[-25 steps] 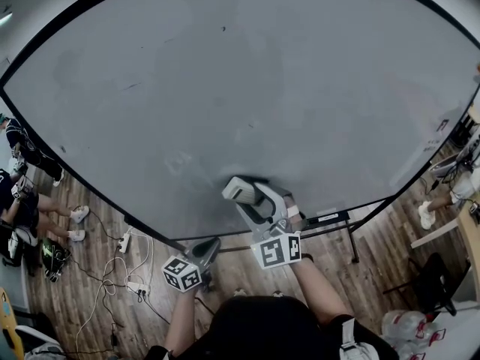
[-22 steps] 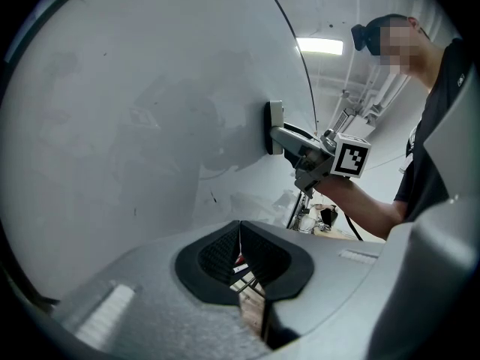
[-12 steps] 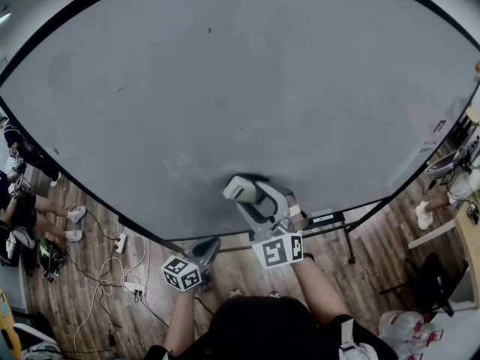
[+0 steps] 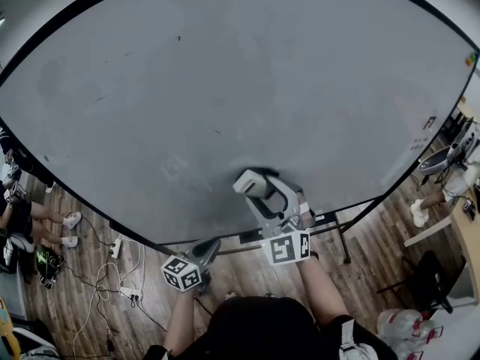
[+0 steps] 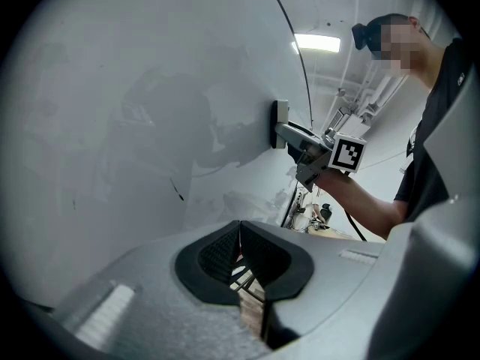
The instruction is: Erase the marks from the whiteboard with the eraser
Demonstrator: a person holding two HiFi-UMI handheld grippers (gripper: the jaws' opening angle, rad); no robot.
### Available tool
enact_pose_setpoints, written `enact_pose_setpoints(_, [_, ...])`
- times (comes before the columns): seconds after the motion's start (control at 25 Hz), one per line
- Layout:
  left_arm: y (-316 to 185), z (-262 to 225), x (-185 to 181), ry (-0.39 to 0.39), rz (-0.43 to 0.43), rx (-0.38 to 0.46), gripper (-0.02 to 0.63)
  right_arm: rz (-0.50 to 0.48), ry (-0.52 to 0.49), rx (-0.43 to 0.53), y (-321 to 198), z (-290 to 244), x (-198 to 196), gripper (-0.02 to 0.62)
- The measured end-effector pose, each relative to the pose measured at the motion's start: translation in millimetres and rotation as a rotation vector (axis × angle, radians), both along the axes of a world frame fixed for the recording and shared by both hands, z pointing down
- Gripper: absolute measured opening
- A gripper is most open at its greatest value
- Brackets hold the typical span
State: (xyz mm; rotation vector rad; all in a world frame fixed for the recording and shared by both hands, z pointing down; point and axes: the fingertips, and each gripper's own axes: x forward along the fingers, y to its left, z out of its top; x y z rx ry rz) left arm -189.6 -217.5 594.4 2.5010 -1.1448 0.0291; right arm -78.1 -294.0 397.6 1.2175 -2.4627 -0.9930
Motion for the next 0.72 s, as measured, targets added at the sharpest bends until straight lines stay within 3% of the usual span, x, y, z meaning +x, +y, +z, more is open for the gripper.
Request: enact_pose_setpoints(0.72, [-7.1,3.6,30.3,-0.006,0.049,-0.004,0.012,0.131,-0.026,0.001,-18.5,-4.2,72.8,0.255])
